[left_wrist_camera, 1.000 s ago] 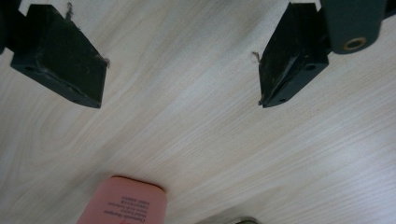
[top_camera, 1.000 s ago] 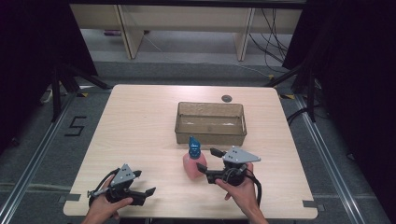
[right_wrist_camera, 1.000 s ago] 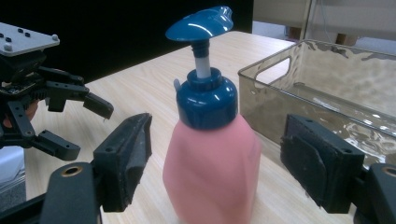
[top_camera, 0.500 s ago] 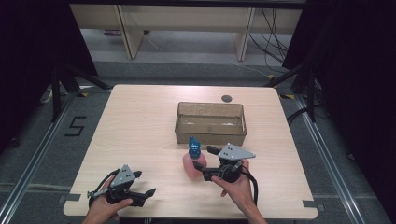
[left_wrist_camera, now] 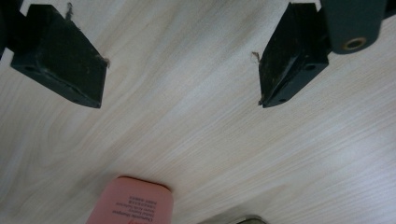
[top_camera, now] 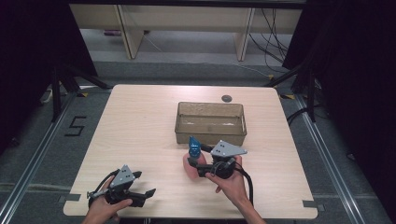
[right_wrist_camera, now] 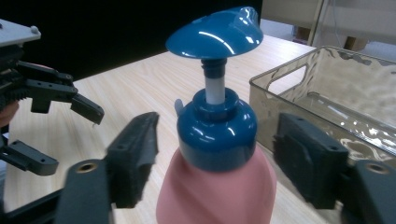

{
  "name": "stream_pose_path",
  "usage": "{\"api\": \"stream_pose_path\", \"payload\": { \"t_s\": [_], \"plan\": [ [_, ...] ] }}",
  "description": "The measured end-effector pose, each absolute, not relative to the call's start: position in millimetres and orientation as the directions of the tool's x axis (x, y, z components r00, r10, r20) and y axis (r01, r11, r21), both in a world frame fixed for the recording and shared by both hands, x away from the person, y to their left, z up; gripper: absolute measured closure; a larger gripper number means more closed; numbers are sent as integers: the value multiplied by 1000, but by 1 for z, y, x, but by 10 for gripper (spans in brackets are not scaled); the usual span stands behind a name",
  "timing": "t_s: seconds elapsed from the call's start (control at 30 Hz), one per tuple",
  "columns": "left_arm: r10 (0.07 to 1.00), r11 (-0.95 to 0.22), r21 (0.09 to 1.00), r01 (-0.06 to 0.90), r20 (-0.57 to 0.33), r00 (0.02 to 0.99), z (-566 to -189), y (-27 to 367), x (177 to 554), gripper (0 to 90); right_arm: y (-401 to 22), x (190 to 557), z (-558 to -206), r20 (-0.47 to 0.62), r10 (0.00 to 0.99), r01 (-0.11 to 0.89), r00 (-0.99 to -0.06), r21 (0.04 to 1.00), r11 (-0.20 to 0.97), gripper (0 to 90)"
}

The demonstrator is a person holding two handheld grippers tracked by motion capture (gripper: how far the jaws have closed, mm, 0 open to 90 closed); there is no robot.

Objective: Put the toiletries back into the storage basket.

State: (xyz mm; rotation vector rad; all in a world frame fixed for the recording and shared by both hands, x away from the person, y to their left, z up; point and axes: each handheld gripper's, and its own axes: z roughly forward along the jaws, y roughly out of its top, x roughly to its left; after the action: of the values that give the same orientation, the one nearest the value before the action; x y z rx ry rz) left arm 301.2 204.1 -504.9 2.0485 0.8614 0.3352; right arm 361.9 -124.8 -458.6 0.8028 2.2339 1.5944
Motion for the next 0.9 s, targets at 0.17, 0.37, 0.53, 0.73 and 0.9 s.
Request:
{"api": "stream_pose_path", "payload": {
  "t_s": [0.17,0.37,0.53,0.73,0.9],
  "plan": [
    [690,-380,804,457,-82,719,-505,203,301,147,-123,369,-461,87,584,282,-807,926,252,398],
    [681,-394,799,454,-78,728,-504,205,302,147,-119,372,-462,80,575,272,-814,927,256,461],
    [688,-376,804,461,-92,720,-504,204,302,147,-117,372,-462,29,584,232,-811,933,276,492],
    [686,-371,808,458,-95,722,-504,204,301,147,-111,365,-458,14,611,236,-791,929,284,534],
    [688,-366,811,456,-94,719,-505,203,301,147,-113,365,-456,39,640,264,-767,929,260,535]
  ]
}}
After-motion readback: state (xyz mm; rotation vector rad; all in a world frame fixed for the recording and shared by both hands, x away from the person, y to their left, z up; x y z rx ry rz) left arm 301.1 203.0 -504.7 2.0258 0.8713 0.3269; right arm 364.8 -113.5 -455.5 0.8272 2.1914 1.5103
